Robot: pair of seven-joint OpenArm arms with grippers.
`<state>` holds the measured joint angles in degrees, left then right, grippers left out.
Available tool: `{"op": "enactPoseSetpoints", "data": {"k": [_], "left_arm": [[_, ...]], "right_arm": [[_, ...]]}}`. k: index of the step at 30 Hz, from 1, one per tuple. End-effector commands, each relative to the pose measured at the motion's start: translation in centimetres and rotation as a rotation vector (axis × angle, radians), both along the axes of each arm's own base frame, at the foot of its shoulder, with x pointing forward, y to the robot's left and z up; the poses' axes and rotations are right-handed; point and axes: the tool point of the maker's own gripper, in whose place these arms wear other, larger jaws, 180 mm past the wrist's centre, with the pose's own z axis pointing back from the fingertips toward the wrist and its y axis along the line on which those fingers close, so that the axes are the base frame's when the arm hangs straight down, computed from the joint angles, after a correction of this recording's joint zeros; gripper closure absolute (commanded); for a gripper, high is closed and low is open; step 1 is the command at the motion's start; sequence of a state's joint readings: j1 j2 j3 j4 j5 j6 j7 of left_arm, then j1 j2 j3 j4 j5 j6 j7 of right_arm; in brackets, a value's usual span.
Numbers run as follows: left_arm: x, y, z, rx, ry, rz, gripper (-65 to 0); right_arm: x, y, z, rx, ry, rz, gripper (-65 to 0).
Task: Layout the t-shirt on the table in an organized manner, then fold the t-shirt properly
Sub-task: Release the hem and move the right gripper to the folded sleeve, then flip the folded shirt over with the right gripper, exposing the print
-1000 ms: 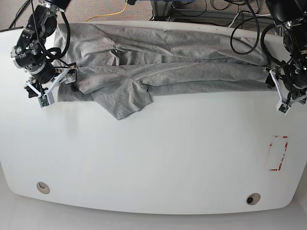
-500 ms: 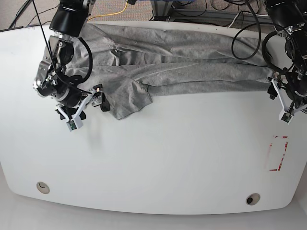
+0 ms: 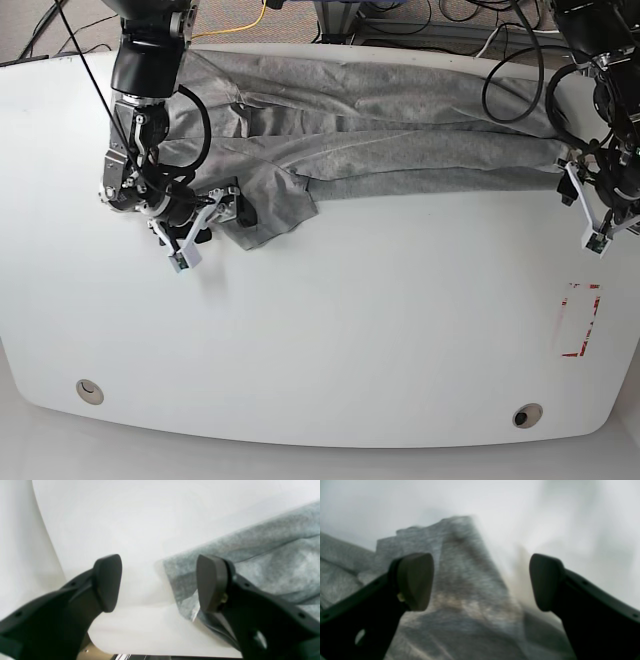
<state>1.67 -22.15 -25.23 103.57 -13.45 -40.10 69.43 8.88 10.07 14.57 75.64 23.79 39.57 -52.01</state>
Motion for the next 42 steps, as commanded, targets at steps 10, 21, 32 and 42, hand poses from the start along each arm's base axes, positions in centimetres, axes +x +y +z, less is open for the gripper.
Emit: {"op": "enactPoseSetpoints", "data": {"k": [10,21,32,42], "left_arm": [[0.3,0.4,1.0,0.017,-0.028,-0.002,-42.1],[0.3,0.3,0.8,0.015,-0.023,-0.003,-42.1],[0.2,0.3,0.7,0.012,-0.019,-0.003,-42.1],[0.2,0.2,0.6,0.010,-0.019,-0.004,-42.1]], "right_arm": [[0.5,3.7,0.6,0.045,-0.037,0.083,-47.7],[1.4,3.9,1.9,0.041,-0.076,0.094,-1.3],[-1.8,4.8,6.4,-0.036,-0.117,0.206,-2.2],[-8.7,5.2,7.4,0.033,-0.082,0.259,-2.4]]}}
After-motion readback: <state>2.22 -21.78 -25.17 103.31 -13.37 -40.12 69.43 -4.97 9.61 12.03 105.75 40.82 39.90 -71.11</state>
